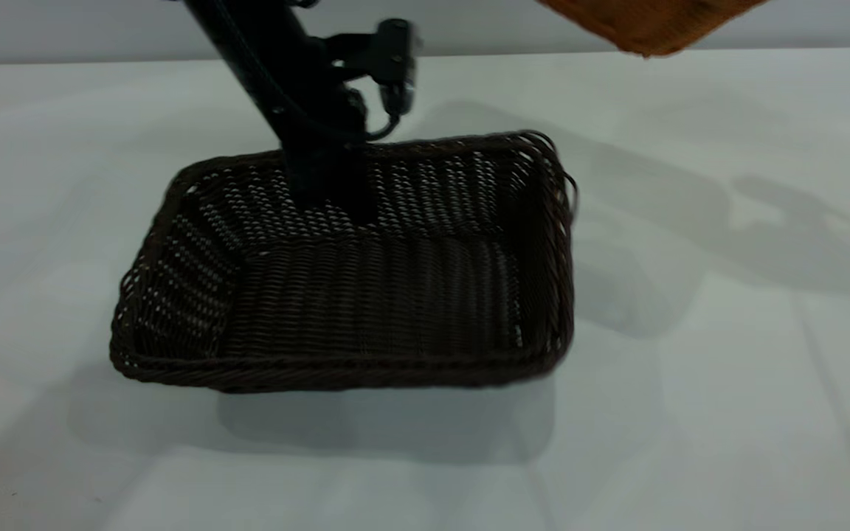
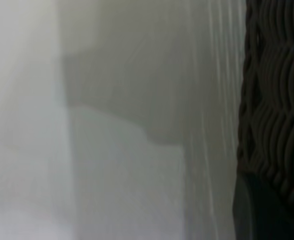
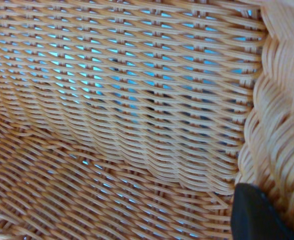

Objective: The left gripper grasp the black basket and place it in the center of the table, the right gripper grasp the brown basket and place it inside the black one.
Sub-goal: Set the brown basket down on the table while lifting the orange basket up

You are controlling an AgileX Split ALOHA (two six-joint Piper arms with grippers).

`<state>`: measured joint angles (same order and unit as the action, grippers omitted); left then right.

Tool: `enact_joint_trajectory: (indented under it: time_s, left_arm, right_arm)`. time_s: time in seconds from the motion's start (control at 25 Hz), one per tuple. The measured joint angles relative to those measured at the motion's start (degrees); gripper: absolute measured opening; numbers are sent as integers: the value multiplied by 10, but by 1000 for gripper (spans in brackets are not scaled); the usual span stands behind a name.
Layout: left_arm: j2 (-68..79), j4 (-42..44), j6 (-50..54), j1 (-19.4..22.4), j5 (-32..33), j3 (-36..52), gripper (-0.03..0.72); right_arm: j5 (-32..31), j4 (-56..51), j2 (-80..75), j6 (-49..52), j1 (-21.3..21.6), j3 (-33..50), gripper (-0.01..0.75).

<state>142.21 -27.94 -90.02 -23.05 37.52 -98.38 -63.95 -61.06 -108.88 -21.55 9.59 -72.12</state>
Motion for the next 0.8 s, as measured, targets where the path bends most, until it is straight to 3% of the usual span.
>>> enact_joint_trajectory:
  time_s: [0.48,0.56,0.8]
  left_arm:
    - [0,-1,49,-22,-11,0,107]
    - [0,-10,55,-22,-13,0,161]
    - [-23,-13,58,-23,-8,0,445]
  right_arm:
    - [-13,23,0,1,1,-6,62]
    - [-13,23,0,1,1,-6,62]
    - [-14,21,0,1,1,-6,67]
